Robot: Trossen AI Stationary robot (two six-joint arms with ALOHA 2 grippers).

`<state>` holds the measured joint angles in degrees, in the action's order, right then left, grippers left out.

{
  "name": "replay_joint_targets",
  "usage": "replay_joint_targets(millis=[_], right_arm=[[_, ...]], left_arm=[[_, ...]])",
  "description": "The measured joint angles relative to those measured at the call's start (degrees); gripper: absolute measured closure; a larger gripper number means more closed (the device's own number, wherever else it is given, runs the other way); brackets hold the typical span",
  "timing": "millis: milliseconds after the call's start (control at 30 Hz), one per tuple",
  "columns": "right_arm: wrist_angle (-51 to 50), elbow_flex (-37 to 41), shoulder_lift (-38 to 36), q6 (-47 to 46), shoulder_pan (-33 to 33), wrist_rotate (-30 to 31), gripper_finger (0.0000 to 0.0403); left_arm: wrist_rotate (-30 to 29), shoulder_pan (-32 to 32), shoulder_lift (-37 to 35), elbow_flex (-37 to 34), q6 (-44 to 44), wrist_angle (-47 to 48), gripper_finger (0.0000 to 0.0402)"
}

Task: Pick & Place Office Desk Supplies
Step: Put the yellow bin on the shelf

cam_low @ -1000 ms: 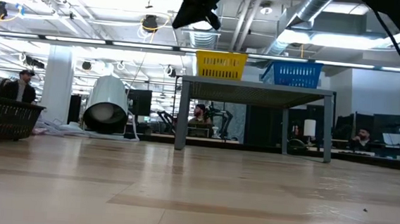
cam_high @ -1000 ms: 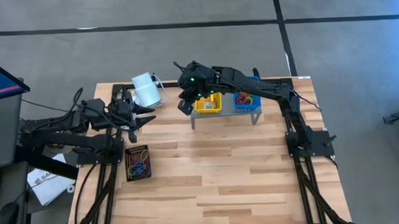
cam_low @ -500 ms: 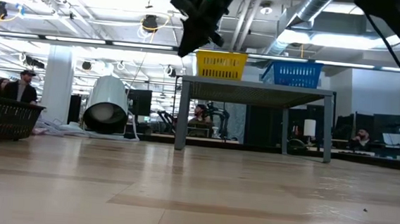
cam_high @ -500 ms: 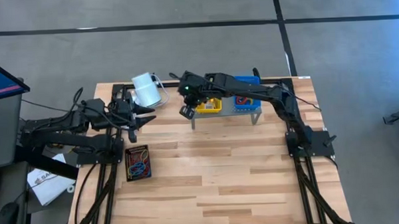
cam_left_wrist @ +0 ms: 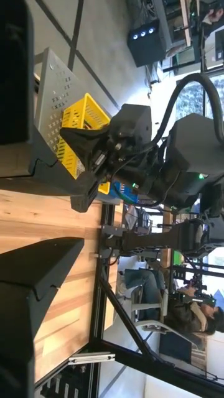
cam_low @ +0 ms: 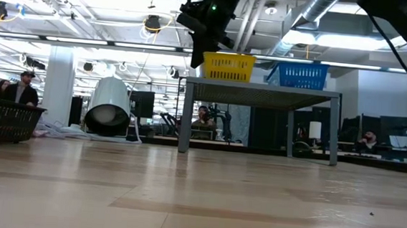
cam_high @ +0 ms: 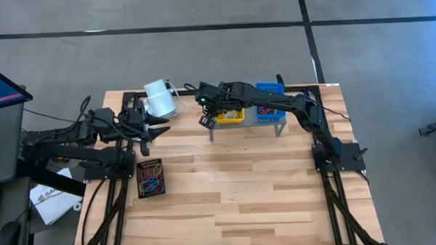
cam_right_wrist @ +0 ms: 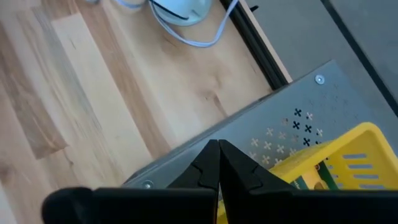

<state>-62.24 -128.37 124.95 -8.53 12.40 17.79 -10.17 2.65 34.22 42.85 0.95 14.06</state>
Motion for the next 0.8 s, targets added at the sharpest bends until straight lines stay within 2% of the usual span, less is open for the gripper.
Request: replay_joint_targets(millis=[800], right_arm=[[-1.32,-0.03,0.0,-1.59,1.6,2.04,0.0403]], left_arm=[[0.0,0.01,0.02,0.0,1.05,1.79,0.0289]])
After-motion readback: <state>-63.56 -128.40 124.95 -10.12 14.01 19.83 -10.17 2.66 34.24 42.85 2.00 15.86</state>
